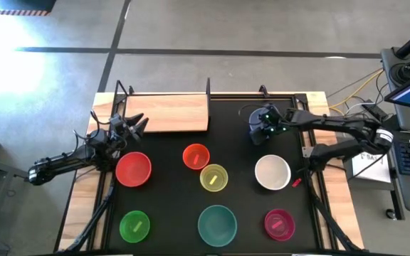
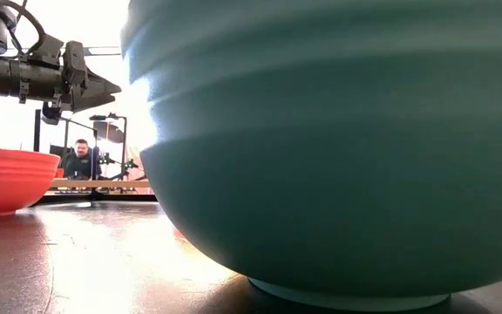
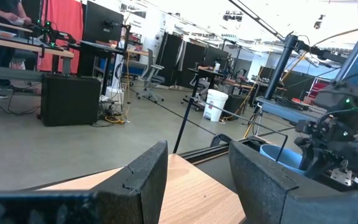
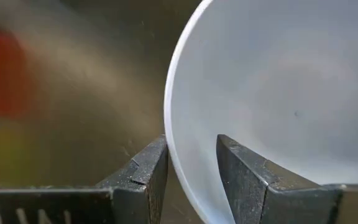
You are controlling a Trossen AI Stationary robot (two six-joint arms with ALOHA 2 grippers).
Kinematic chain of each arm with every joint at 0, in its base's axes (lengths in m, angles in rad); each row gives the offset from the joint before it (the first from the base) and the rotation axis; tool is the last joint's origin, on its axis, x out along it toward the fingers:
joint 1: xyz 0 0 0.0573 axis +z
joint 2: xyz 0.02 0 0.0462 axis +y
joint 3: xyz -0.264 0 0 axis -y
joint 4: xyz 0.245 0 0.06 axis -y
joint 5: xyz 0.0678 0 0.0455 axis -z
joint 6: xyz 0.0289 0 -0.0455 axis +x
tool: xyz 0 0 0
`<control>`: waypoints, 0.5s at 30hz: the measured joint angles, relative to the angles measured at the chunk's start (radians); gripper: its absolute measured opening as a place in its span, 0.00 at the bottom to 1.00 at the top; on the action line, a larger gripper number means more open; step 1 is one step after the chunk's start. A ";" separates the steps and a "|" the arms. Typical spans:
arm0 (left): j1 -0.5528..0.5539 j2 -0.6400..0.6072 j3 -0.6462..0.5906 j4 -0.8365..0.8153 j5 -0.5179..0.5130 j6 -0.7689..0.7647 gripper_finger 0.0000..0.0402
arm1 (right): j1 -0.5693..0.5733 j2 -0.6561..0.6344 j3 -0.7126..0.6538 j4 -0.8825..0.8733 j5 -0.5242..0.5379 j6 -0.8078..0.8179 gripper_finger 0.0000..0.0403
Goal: Place and stack bowls onto a shelf
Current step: Put the blue bowl on the shelf
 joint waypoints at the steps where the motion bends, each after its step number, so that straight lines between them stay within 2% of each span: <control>1: 0.000 0.000 0.000 0.000 0.000 0.000 0.39 | 0.000 0.014 0.000 0.000 0.000 -0.005 0.31; 7: 0.000 0.000 0.000 0.000 0.000 0.000 0.39 | 0.000 0.071 0.000 0.024 -0.002 -0.040 0.29; 15: 0.000 0.000 0.000 0.000 0.000 0.000 0.39 | 0.000 0.071 0.000 0.042 0.013 -0.086 0.12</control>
